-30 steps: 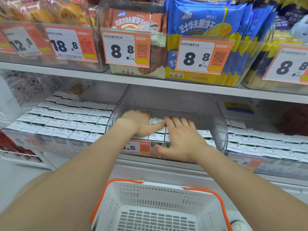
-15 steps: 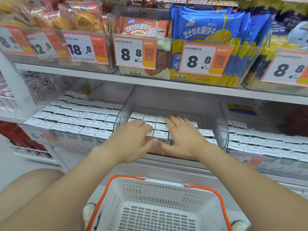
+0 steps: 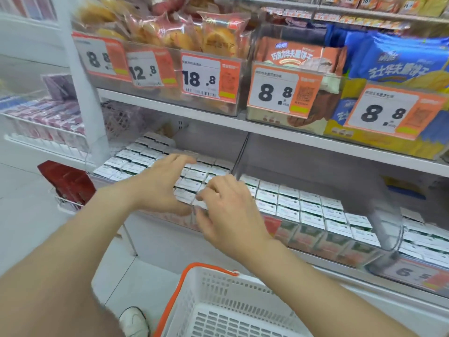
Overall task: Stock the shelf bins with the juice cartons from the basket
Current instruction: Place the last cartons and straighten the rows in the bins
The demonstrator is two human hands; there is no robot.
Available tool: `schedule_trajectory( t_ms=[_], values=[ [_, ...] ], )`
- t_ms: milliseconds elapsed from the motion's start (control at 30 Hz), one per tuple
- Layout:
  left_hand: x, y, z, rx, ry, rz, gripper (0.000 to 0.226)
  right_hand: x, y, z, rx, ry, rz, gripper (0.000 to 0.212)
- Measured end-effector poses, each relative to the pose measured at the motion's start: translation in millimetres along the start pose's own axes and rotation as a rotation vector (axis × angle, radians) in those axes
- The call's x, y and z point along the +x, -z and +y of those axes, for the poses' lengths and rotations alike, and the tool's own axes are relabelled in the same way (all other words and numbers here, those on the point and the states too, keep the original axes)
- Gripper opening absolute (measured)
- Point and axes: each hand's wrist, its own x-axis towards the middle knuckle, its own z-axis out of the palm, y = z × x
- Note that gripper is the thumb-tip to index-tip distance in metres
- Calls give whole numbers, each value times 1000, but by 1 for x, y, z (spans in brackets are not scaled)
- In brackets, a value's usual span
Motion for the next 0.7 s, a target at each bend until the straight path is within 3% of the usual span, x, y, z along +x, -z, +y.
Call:
schedule_trajectory(
  t_ms=[100, 233, 333, 433, 600, 700],
  values=[
    [3, -6, -19, 82, -25, 8, 86, 13, -24, -17, -160, 42, -72, 15],
    [2, -8, -19, 254, -122, 164, 51, 20, -37, -23, -178, 13, -64, 21],
    [-9, -3, -25, 333, -55, 152, 34, 17, -39, -25, -202, -19, -56, 28],
    [-17, 1, -38, 359, -5, 169, 29, 14, -40, -27, -236, -29, -63, 35],
    [-17, 3, -47, 393, -92, 183, 28, 16, -39, -27, -204, -70, -58, 23],
    [-10, 7, -50, 475, -103, 196, 26, 22, -39, -25, -159, -123, -80, 28]
  ],
)
